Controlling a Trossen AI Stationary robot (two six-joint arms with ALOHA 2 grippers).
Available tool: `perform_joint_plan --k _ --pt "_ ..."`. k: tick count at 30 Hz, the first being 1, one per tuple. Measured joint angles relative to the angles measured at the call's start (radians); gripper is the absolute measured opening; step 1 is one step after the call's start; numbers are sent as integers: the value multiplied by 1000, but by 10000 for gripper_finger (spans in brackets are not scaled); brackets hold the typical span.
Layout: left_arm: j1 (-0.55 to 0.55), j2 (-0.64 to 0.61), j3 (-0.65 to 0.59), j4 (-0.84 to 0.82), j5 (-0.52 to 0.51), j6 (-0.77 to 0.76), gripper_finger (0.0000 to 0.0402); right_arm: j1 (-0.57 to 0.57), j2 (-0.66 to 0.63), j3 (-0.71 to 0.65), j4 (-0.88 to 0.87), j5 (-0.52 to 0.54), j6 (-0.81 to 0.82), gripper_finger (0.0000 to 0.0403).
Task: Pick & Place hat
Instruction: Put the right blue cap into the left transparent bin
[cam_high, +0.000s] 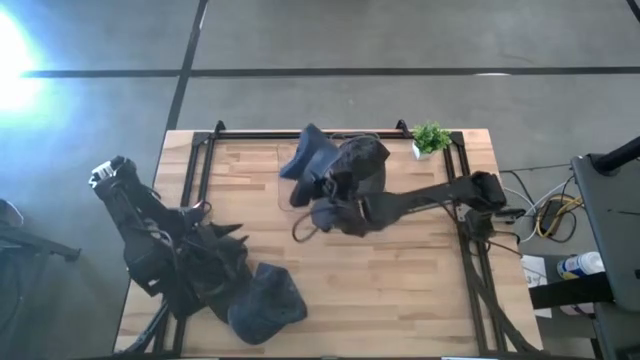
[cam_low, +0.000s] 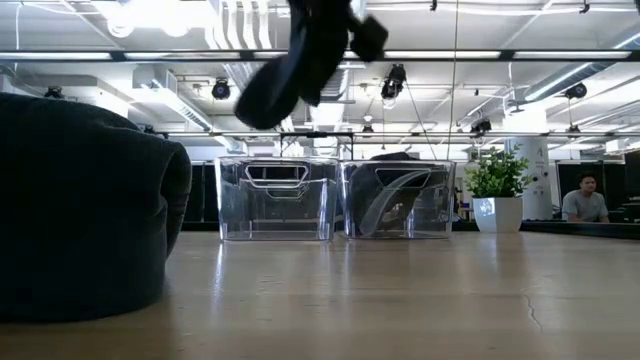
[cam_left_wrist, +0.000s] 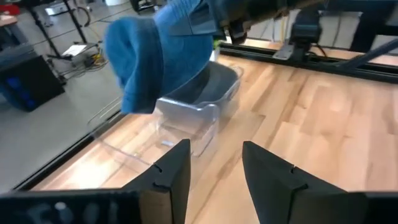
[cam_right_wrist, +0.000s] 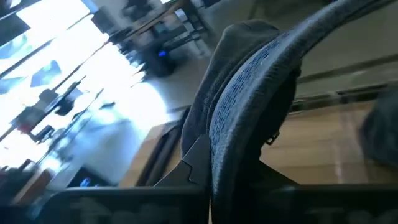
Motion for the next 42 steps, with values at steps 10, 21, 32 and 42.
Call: perform_joint_plan --k 10,21,32,42 --pt "-3 -124 -252 64 8 -138 140 -114 187 40 95 -78 111 13" --pt "-8 -215 -328 89 31 -122 140 -124 389 325 -206 13 185 13" --pt "-9 -215 -376 98 70 -107 140 -161 482 410 -247 6 206 13" --pt "-10 -216 -387 103 81 -102 140 -183 502 403 -245 -154 242 53"
